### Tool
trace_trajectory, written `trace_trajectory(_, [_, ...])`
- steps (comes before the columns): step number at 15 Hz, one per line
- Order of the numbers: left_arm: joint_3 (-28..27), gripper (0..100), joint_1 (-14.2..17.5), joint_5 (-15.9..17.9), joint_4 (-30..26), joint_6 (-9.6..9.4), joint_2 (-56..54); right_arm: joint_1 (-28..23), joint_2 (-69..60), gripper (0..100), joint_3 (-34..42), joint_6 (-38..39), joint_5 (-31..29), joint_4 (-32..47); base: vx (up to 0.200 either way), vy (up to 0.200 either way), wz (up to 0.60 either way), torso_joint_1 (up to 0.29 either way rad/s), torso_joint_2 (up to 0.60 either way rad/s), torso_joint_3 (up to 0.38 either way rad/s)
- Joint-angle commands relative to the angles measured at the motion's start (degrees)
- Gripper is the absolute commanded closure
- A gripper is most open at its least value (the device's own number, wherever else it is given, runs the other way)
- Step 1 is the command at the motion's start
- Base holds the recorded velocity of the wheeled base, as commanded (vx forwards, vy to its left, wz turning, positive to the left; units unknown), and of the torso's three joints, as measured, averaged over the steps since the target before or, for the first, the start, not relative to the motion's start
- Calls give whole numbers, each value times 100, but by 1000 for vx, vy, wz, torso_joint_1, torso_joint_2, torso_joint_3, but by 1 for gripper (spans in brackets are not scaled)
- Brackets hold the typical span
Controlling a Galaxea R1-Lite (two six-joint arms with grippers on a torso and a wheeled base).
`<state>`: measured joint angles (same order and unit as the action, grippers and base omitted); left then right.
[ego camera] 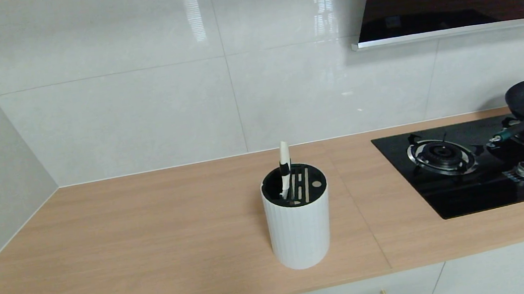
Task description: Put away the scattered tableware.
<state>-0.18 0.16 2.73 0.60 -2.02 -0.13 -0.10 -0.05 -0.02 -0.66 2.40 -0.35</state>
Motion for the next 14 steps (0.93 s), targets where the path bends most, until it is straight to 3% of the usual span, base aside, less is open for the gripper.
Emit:
trace_trajectory(1, [1, 0, 2, -1, 2, 0, 13, 1, 5, 0, 2, 13, -3, 9, 0, 0, 0, 0, 0, 0])
trace_trajectory(14, [1, 0, 2, -1, 2, 0, 13, 1, 5, 0, 2, 22, -3, 18, 0, 0, 0, 0, 0, 0])
